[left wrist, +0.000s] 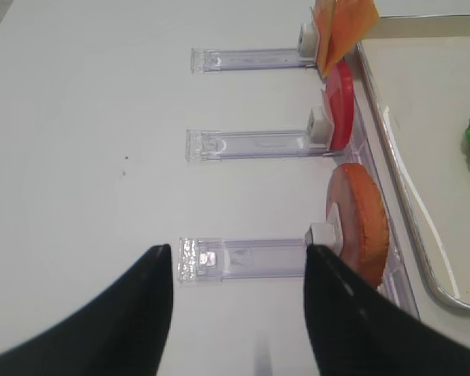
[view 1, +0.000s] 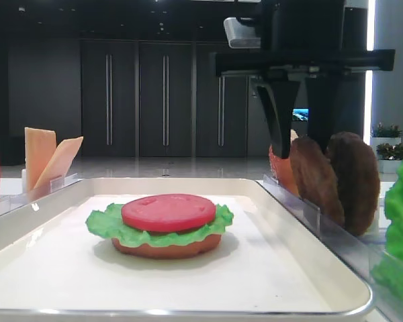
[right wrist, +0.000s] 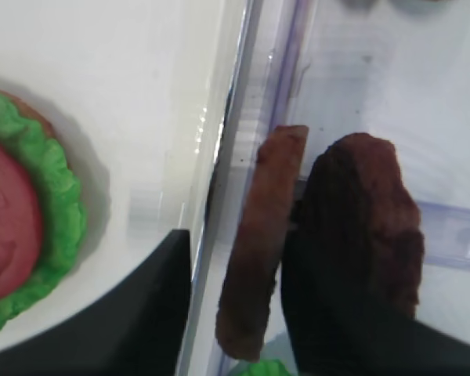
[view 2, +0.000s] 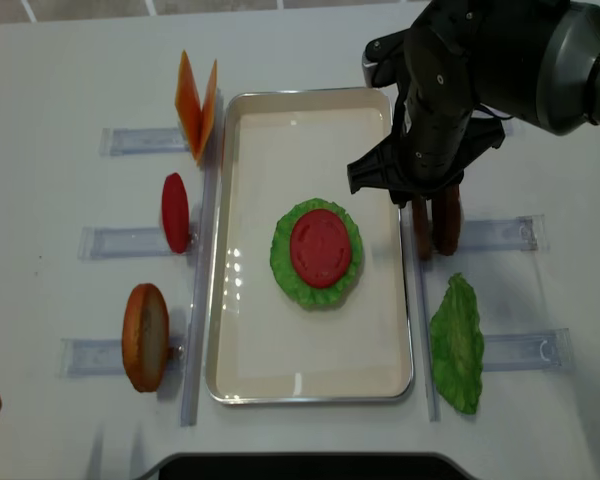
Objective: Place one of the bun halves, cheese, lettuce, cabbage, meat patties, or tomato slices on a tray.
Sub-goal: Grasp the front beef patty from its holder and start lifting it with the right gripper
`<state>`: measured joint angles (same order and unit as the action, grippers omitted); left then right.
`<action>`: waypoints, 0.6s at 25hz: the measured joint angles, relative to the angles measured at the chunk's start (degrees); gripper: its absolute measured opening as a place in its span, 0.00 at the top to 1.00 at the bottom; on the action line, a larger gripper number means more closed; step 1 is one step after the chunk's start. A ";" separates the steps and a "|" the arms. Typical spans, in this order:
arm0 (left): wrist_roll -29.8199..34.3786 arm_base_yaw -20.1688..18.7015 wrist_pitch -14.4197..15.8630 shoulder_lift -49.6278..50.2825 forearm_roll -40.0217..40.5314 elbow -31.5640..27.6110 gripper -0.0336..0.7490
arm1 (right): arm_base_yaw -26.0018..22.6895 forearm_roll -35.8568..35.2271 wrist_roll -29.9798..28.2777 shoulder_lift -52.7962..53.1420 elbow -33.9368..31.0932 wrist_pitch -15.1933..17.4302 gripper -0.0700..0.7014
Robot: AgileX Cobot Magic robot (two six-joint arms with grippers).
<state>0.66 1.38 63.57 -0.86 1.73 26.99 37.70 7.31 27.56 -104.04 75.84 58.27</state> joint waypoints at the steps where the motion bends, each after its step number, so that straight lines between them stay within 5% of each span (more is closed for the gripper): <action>1: 0.00 0.00 0.00 0.00 0.00 0.00 0.44 | 0.00 0.00 0.00 -0.63 0.00 0.08 0.56; 10: 0.00 0.00 0.00 0.00 0.00 0.00 0.44 | 0.77 2.33 0.00 -2.51 0.38 2.18 0.73; 15: 0.00 0.00 0.00 0.00 0.00 0.00 0.44 | 1.13 1.11 -2.13 -1.72 8.36 10.25 0.75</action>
<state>0.66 1.38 63.57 -0.86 1.73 26.99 38.83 8.42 25.43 -105.76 84.20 68.52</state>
